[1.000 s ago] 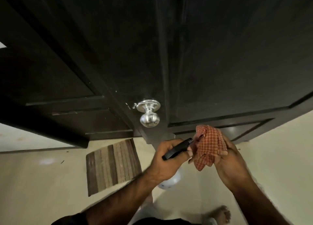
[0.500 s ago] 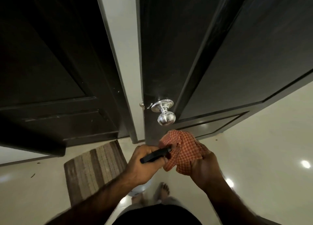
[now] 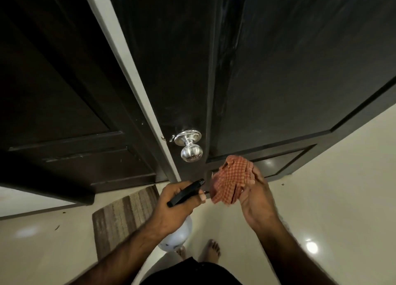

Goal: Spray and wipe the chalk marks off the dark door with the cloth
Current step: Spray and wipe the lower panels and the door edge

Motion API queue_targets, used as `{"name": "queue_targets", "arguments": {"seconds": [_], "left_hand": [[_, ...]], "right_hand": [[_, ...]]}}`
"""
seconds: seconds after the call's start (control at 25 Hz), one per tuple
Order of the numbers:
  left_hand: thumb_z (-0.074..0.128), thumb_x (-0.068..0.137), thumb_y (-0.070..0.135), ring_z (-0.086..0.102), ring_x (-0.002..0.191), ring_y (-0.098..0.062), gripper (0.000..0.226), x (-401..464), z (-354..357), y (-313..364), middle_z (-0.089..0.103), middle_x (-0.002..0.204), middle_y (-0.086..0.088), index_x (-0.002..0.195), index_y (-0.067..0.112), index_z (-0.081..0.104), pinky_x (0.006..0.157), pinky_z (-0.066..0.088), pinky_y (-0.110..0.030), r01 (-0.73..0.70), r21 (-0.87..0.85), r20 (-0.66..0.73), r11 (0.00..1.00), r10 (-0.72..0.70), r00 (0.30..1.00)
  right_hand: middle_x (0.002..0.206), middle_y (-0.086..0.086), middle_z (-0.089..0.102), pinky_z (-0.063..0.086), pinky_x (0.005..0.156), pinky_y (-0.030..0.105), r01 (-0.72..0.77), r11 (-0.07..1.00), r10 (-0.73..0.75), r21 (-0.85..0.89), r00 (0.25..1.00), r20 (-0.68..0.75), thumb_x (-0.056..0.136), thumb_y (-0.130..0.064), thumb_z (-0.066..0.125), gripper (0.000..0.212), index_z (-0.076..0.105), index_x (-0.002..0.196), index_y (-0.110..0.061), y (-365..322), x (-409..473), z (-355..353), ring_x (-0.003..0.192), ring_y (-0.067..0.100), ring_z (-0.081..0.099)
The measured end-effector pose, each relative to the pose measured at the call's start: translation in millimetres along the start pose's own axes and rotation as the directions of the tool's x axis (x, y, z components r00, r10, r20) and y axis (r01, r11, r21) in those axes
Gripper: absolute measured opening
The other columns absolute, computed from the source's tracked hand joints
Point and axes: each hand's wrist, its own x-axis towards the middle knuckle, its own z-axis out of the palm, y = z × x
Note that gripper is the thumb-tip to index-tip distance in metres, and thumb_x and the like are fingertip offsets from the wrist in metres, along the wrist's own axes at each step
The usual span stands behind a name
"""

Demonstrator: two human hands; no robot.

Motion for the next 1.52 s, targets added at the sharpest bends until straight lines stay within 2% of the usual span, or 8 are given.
{"name": "queue_targets", "arguments": {"seconds": [0.2,0.32,0.4,0.56,0.84,1.08,1.32,1.52], "left_hand": [[0.084,0.076,0.036,0.051,0.051,-0.015,0.035,5.8,15.4,3.2,0.074,0.089,-0.028,0.090,0.005,0.077,0.053,0.043,-0.028,0.121,-0.020,-0.085,0.992,-0.123,0.989],[0.083,0.088,0.020,0.050,0.050,-0.014,0.024,14.3,30.6,10.2,0.075,0.089,-0.026,0.093,-0.002,0.073,0.051,0.042,-0.026,0.118,0.007,-0.072,0.993,-0.117,0.991],[0.075,0.095,0.002,0.047,0.046,-0.014,0.010,22.2,36.8,16.0,0.074,0.087,-0.029,0.091,-0.007,0.071,0.049,0.039,-0.025,0.115,0.019,-0.071,0.993,-0.114,0.991],[0.074,0.095,0.002,0.047,0.045,-0.014,0.006,34.0,39.0,29.2,0.076,0.086,-0.025,0.089,0.000,0.073,0.048,0.040,-0.026,0.054,0.054,-0.064,0.997,-0.050,0.997],[0.070,0.098,0.003,0.050,0.046,-0.016,0.008,35.4,33.2,62.7,0.075,0.089,-0.026,0.095,-0.005,0.071,0.048,0.043,-0.027,-0.035,0.013,-0.162,0.999,0.036,0.986],[0.069,0.099,0.009,0.050,0.047,-0.017,0.011,21.8,20.1,98.8,0.077,0.092,-0.020,0.101,0.000,0.074,0.066,0.051,-0.041,-0.053,-0.005,-0.171,0.999,0.051,0.984],[0.070,0.097,0.015,0.047,0.048,-0.022,0.011,25.7,7.8,162.3,0.076,0.094,-0.020,0.094,0.005,0.075,0.063,0.052,-0.036,-0.172,-0.065,-0.246,0.983,0.152,0.957],[0.070,0.097,0.020,0.047,0.051,-0.026,0.012,27.1,-9.9,212.7,0.076,0.099,-0.018,0.097,0.009,0.075,0.058,0.047,-0.032,-0.318,-0.016,-0.284,0.948,0.301,0.910]], "right_hand": [[0.150,0.006,0.052,0.055,0.106,0.030,0.537,0.637,-0.683,-0.553,0.726,-0.081,0.094,-0.007,0.078,0.046,0.062,0.132,-0.027,-53.3,64.7,-11.4,0.134,0.014,0.058],[0.154,0.014,0.039,0.048,0.116,0.040,0.516,0.351,-0.841,-0.781,0.540,-0.020,0.090,-0.010,0.077,0.048,0.059,0.134,-0.009,-47.5,120.0,-14.7,0.141,0.031,0.045],[0.146,0.020,0.045,0.050,0.113,0.047,0.453,0.288,-0.841,-0.844,0.541,0.004,0.088,-0.010,0.078,0.049,0.059,0.133,-0.003,-14.8,135.0,-17.3,0.134,0.039,0.048],[0.126,0.012,0.062,0.061,0.095,0.048,0.398,0.486,-0.607,-0.778,0.794,0.028,0.089,-0.015,0.078,0.039,0.066,0.126,-0.010,15.1,120.5,-16.5,0.115,0.031,0.062],[0.105,0.017,0.062,0.051,0.081,0.032,0.764,-0.089,-0.912,-0.639,0.195,0.361,0.089,-0.009,0.073,0.020,0.074,0.109,-0.007,-80.3,96.4,72.1,0.093,0.030,0.061],[0.111,0.016,0.065,0.061,0.073,0.047,0.661,-0.257,-0.618,-0.705,0.448,0.646,0.077,-0.012,0.085,0.036,0.077,0.113,-0.017,-1.1,120.9,3.2,0.092,0.038,0.067],[0.111,0.021,0.062,0.051,0.083,0.047,0.698,-0.303,-0.902,-0.649,0.010,0.431,0.083,-0.008,0.069,0.029,0.069,0.112,-0.011,-142.1,76.0,91.0,0.099,0.037,0.057],[0.146,0.006,0.026,0.036,0.114,0.059,0.662,-0.282,-0.952,-0.694,-0.104,0.288,0.089,-0.038,0.073,0.053,0.045,0.134,-0.031,-223.0,54.6,147.4,0.137,0.040,0.033]]}}
